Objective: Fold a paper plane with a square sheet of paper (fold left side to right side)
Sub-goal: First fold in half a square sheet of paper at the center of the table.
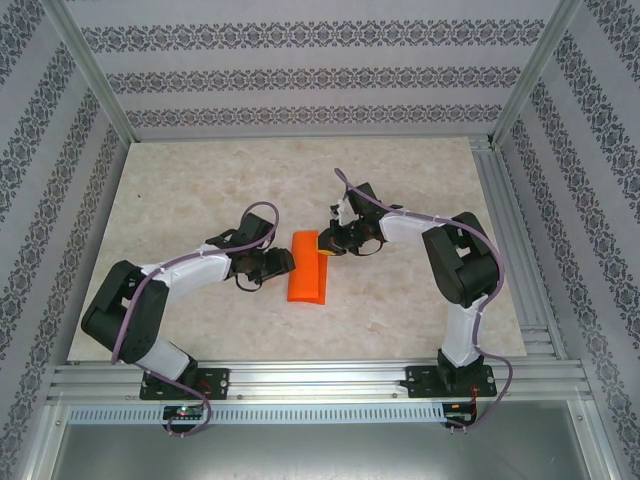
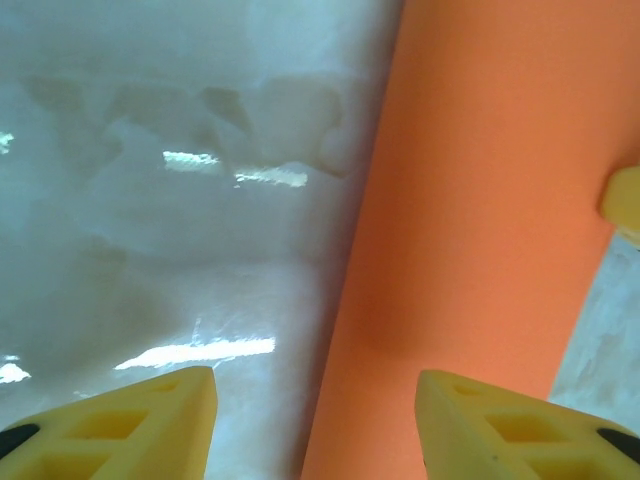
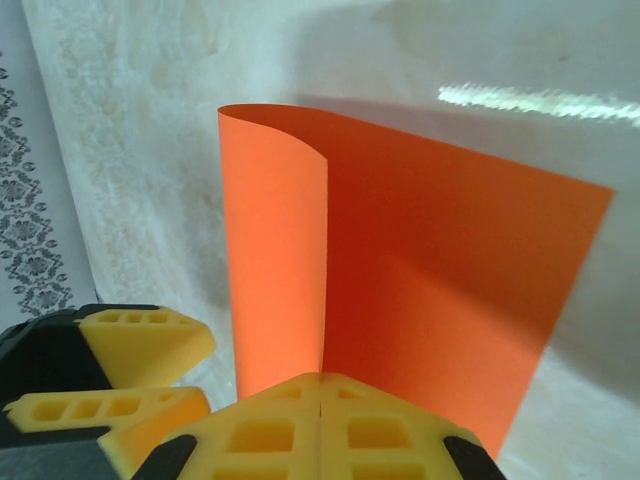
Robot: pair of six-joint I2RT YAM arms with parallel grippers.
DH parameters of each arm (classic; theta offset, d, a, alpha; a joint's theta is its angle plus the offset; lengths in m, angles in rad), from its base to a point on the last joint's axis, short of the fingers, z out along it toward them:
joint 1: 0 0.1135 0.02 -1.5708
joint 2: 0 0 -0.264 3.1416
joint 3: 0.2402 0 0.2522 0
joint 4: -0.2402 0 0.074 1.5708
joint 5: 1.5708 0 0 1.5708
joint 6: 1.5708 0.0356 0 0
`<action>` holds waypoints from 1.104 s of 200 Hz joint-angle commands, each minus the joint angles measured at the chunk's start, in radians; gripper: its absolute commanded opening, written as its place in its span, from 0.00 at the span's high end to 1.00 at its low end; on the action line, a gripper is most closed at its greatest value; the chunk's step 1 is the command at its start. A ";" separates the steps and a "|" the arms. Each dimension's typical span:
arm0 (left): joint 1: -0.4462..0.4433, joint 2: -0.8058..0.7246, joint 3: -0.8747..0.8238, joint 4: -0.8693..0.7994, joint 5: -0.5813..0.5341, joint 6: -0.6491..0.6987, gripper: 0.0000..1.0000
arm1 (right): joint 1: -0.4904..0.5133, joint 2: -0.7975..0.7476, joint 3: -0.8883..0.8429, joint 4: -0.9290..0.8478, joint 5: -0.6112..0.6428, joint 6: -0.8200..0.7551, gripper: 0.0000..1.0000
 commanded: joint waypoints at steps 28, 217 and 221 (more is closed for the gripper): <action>-0.043 0.075 0.078 0.029 0.007 -0.001 0.47 | -0.019 -0.003 -0.015 -0.035 0.049 -0.045 0.95; -0.108 0.208 0.158 0.007 -0.022 -0.002 0.51 | -0.026 0.021 -0.004 -0.100 0.125 -0.089 0.95; -0.108 0.208 0.157 0.006 -0.022 -0.002 0.50 | -0.025 0.023 -0.005 -0.101 0.126 -0.089 0.95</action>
